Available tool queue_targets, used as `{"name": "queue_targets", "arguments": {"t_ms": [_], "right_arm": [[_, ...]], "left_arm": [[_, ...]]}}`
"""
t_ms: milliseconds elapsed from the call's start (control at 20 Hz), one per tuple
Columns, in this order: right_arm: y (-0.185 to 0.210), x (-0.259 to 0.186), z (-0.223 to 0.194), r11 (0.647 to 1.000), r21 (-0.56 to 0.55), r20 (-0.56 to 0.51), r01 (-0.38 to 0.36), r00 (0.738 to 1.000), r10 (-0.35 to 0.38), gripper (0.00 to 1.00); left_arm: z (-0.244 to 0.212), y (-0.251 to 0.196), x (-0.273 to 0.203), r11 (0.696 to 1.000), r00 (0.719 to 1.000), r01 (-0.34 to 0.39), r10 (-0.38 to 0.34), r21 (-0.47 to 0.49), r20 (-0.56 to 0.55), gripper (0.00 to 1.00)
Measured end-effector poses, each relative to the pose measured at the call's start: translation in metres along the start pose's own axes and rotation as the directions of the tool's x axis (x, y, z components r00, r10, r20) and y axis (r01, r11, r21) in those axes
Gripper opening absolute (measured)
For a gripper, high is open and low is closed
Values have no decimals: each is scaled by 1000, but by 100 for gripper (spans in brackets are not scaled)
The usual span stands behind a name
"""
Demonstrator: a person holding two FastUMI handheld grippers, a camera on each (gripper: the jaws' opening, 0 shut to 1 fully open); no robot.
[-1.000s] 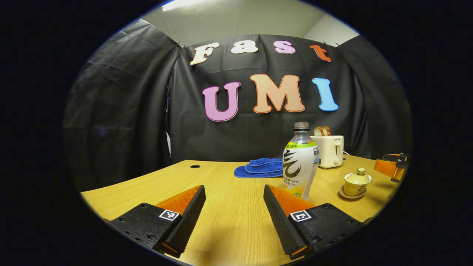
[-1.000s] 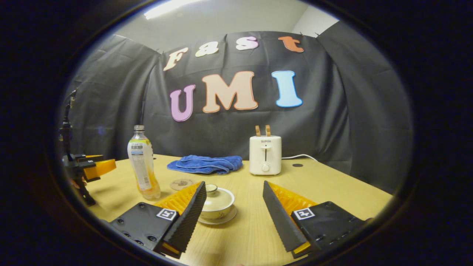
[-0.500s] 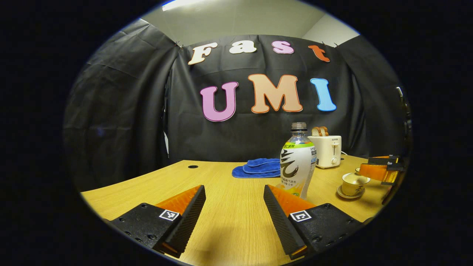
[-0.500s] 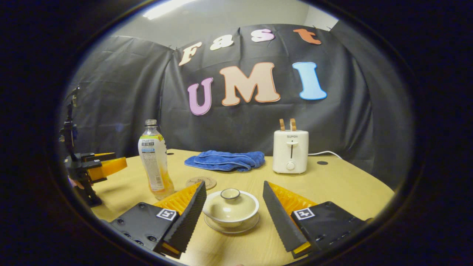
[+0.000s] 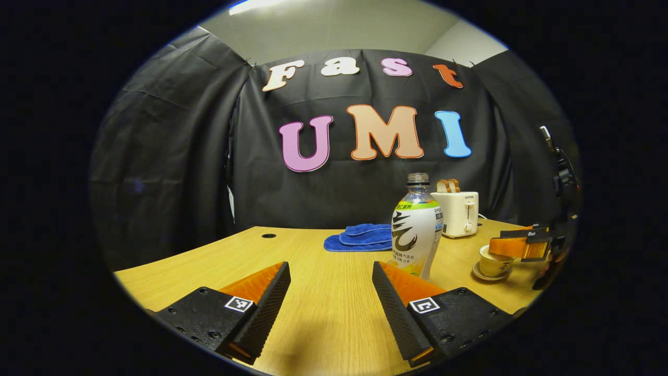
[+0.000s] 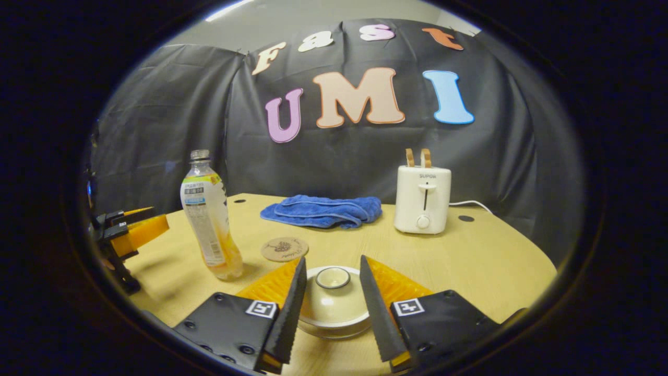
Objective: Open the teacup lid with one hand, grasp the water bottle and pour water into the teacup with the other hand; after pouring, place the water bottle on the coaster and then close the teacup lid.
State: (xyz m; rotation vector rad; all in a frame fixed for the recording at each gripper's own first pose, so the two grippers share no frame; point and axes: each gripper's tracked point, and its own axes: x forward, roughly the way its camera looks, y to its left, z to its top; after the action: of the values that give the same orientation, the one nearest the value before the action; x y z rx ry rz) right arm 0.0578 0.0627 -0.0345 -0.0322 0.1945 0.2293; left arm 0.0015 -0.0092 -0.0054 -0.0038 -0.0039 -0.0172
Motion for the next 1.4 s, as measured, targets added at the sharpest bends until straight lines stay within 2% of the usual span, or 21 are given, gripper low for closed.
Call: {"name": "queue_targets", "arguments": {"t_ms": [50, 200, 250, 650, 750, 1000, 1150, 1400], "right_arm": [[0, -1, 2, 1000, 0, 2, 1, 1000, -1, 63], [0, 1, 4, 1000, 0, 22, 2, 1000, -2, 39], [0, 2, 5, 1000, 3, 22, 1, 1000, -1, 36], [2, -11, 21, 1000, 15, 139, -22, 990, 20, 36], [1, -17, 29, 1000, 10, 190, -18, 982, 16, 36], [-8, -24, 25, 1000, 13, 186, 4, 983, -7, 36], [-16, -29, 25, 999, 19, 190, 34, 981, -37, 36], [-32, -41, 23, 997, 25, 188, 67, 980, -71, 36]], "left_arm": [[0, 0, 0, 1000, 1000, 0, 0, 0, 0, 92], [1, 0, 0, 1000, 1000, 1, -1, -1, 0, 93], [0, 0, 0, 1000, 1000, 2, -2, -1, 1, 92], [-1, -7, 1, 999, 999, 41, -41, -3, 4, 93], [0, -17, 0, 997, 997, 81, -81, -4, 5, 92], [-1, -44, 0, 973, 973, 231, -231, -7, 6, 92], [-1, -59, 5, 960, 960, 281, -281, -10, 2, 93], [-5, -77, 25, 950, 950, 312, -313, -15, -25, 93]]}}
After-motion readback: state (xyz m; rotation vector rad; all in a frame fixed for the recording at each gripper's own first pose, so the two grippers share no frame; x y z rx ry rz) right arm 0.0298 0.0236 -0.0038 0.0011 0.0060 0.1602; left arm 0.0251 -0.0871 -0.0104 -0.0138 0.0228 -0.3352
